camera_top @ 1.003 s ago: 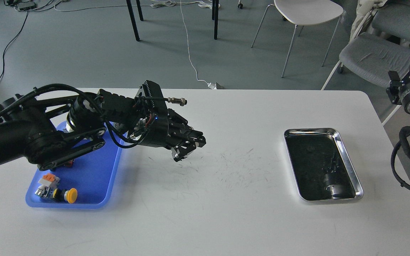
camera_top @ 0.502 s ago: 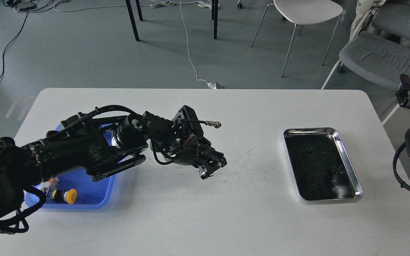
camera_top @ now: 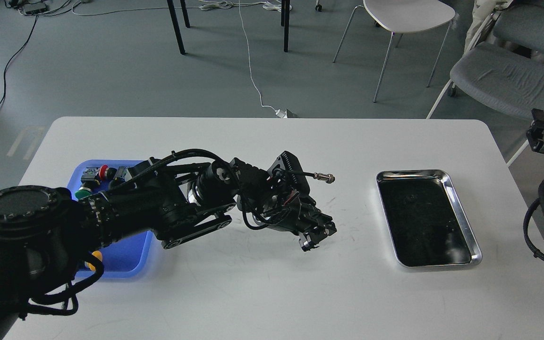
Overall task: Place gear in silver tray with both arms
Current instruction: 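Carry the black gear with the left gripper toward the silver tray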
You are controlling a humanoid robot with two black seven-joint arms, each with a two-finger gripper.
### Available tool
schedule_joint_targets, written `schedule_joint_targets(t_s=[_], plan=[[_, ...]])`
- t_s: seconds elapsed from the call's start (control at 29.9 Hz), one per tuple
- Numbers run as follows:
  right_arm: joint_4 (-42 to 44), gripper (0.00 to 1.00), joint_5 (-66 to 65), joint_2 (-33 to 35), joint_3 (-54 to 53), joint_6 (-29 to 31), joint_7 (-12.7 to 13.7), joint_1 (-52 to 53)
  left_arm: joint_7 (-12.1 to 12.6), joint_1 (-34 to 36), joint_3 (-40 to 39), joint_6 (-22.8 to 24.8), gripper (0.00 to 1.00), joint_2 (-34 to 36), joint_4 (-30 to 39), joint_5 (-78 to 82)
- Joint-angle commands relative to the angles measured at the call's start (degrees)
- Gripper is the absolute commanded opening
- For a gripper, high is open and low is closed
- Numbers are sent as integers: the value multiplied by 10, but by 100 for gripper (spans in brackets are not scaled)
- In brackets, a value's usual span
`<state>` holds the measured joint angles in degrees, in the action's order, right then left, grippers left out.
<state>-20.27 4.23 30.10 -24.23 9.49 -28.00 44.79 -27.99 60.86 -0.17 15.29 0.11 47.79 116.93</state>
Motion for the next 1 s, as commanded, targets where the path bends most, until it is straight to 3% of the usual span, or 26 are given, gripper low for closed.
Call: schedule_joint_targets(t_s=[0.0,0.4,0.97], plan=[[0,95,0,0,1,1,0,-1,0,1,1,-1,9,-1,-14,1],[1,95,-1,0,3,1,0,-4,0,-11,0,-3,10,-1,-87,-3],[8,95,-3,-7,8,2,0,-5,0,-10,-2,-6,11,-1,-60,-55]])
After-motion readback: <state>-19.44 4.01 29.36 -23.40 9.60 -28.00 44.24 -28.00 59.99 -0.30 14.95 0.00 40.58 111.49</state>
